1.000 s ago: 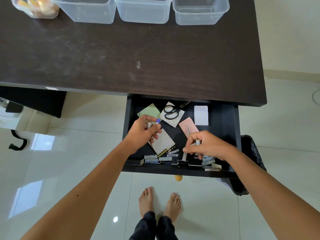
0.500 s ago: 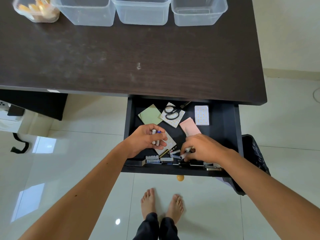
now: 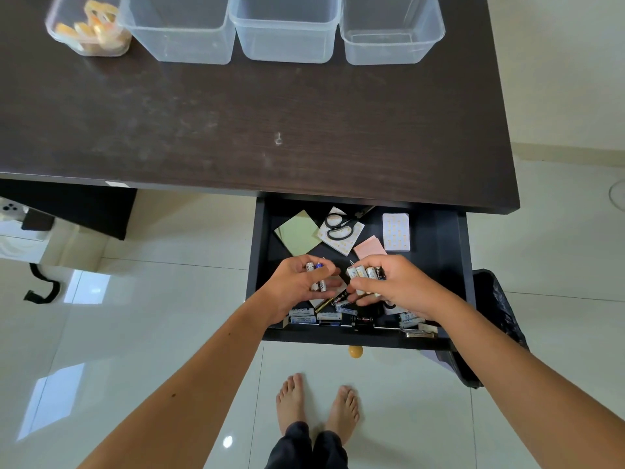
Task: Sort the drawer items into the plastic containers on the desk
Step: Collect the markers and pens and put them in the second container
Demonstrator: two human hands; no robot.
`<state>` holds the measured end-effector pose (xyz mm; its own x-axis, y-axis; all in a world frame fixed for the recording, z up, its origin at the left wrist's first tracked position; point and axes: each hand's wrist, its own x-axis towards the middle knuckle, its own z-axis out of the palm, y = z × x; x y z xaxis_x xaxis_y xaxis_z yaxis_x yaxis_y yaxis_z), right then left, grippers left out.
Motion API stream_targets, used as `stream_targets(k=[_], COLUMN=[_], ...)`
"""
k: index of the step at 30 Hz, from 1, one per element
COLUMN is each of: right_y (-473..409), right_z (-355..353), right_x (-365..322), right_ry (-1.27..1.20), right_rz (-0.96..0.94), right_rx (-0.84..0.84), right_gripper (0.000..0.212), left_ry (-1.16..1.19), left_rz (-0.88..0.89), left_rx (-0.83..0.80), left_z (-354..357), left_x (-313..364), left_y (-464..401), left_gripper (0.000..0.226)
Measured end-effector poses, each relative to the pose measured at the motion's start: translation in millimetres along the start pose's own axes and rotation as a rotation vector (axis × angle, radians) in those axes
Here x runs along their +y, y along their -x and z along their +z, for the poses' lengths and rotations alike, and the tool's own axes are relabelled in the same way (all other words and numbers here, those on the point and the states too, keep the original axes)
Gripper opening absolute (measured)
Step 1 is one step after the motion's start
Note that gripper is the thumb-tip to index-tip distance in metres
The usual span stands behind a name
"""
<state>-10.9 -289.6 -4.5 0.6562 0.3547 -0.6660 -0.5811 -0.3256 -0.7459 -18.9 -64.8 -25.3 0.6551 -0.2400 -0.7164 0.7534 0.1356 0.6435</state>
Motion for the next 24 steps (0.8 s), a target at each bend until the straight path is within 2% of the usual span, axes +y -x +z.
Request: stream_targets(k=[8, 12, 15, 21, 24], right_y=[-9.9, -8.8, -8.9, -19.7, -21.0], right_z=[15.1, 21.2, 20.5, 16.6, 16.6], right_x=[-7.2, -15.6, -19.0, -12.1, -13.4], right_ry=[0.064, -0.038, -0.101, 0.161, 0.234], right_rz=[-0.051, 0.008, 0.059, 0.023, -0.033], right_rx=[0.094, -0.012, -0.064, 0.058, 0.135], right_gripper=[0.026, 0.050, 0.054, 0.058, 0.046], left_ry=[0.028, 0.037, 0.061, 0.106, 0.116], left_rz=[0.005, -0.004, -0.012, -0.018, -0.019], left_rx=[-0.048, -0.021, -0.024, -0.028, -0.026], left_z=[10.6, 7.3, 3.5, 2.6, 3.7], left_x=[-4.6, -5.9, -3.5, 1.3, 1.0], left_y=[-4.2, -8.1, -9.6, -14.5, -18.5], left_gripper=[0.037, 0.036, 0.039, 0.049, 0.047])
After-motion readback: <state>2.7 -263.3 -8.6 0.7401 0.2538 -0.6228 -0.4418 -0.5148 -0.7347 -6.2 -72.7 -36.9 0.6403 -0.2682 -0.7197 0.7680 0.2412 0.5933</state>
